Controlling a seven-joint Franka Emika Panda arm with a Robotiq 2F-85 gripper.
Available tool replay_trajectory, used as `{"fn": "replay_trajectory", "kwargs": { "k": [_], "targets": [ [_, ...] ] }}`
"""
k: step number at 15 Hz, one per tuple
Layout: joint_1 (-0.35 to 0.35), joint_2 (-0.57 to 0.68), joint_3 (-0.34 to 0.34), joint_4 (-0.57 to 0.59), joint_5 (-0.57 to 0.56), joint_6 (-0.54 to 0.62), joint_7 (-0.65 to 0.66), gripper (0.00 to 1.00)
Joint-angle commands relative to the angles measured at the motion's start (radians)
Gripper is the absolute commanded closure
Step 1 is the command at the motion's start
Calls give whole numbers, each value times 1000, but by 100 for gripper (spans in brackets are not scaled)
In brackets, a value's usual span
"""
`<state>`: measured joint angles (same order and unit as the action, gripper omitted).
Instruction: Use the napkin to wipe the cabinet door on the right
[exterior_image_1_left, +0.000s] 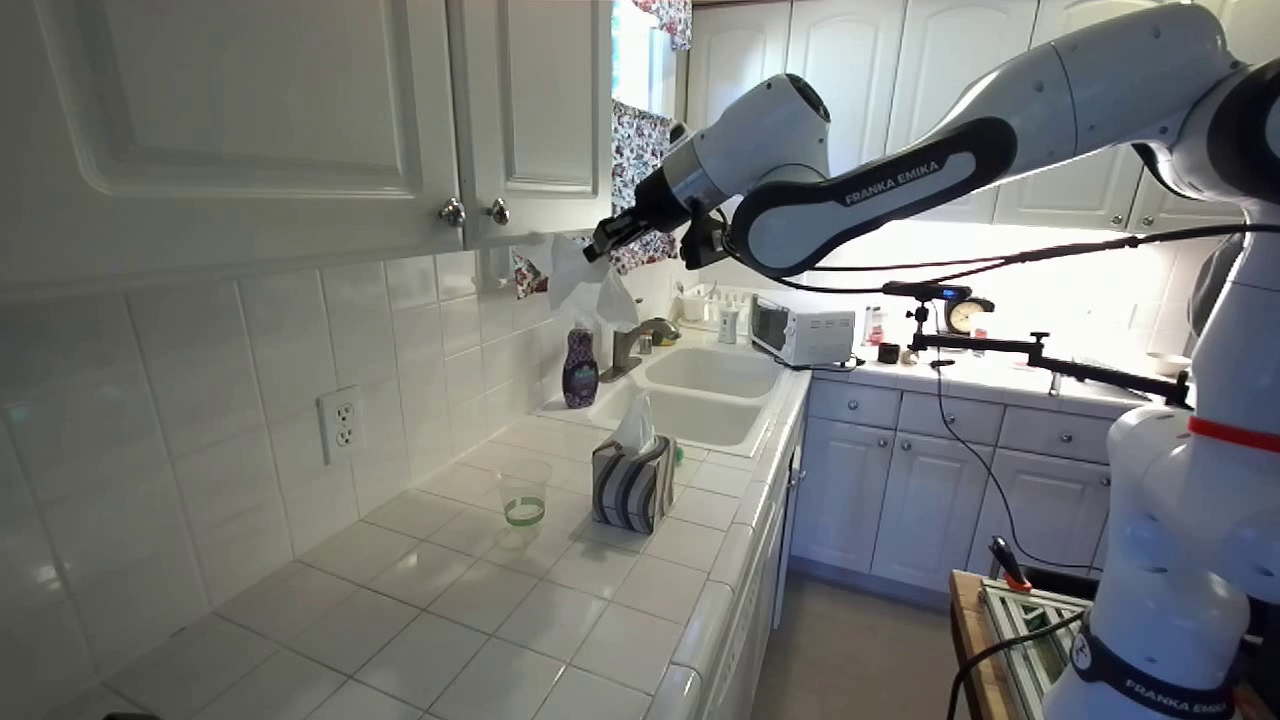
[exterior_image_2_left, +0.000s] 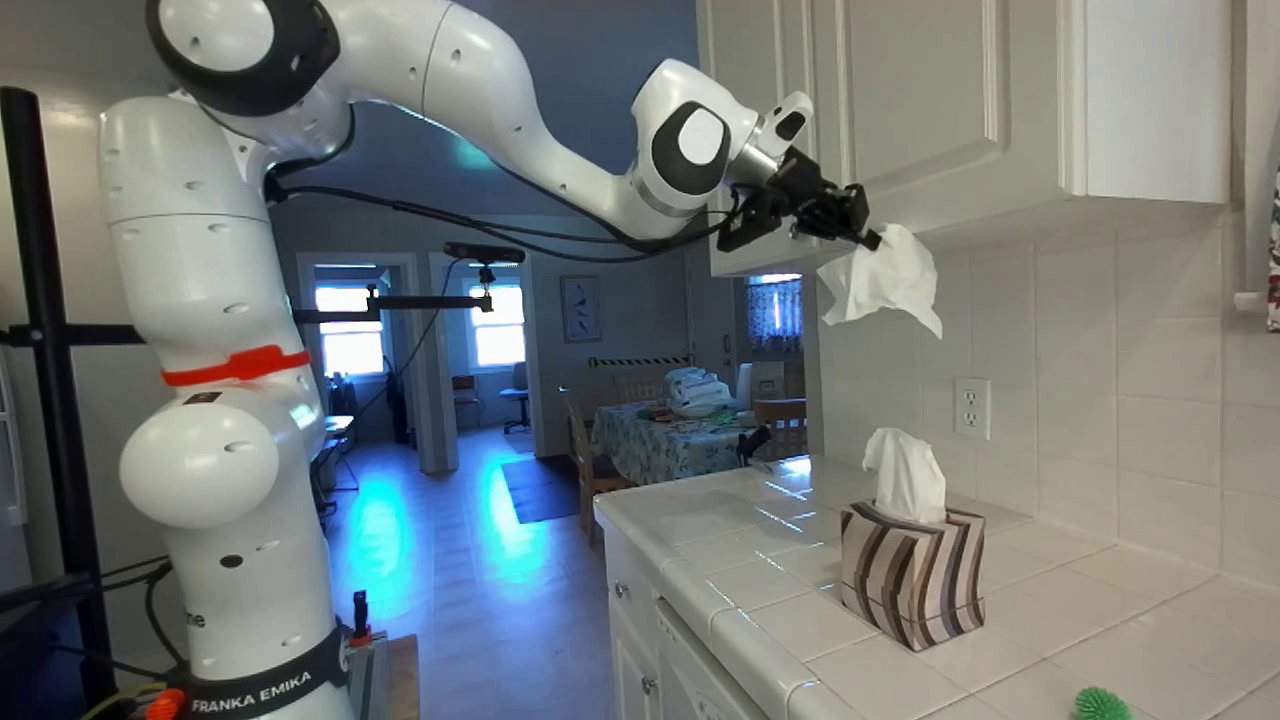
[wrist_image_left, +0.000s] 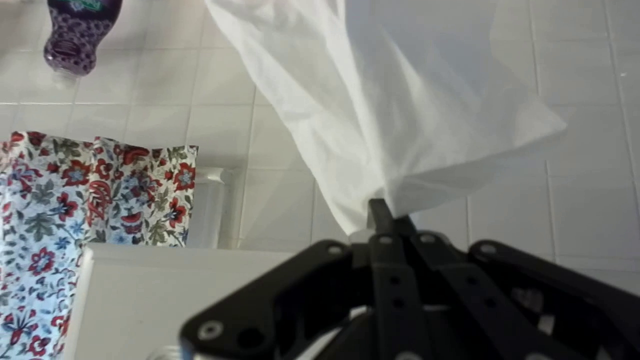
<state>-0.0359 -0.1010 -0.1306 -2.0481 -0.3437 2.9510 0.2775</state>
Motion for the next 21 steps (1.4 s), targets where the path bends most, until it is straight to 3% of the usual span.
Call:
{"fn": "replay_trajectory", "kwargs": {
  "k": [1, 10, 21],
  "targets": [
    [-1, -12, -17, 14, 29, 19, -17, 100],
    [5, 25, -62, 69, 98, 91, -17, 100],
    [-4, 101, -109, 153, 195, 64, -12, 100]
  ]
}}
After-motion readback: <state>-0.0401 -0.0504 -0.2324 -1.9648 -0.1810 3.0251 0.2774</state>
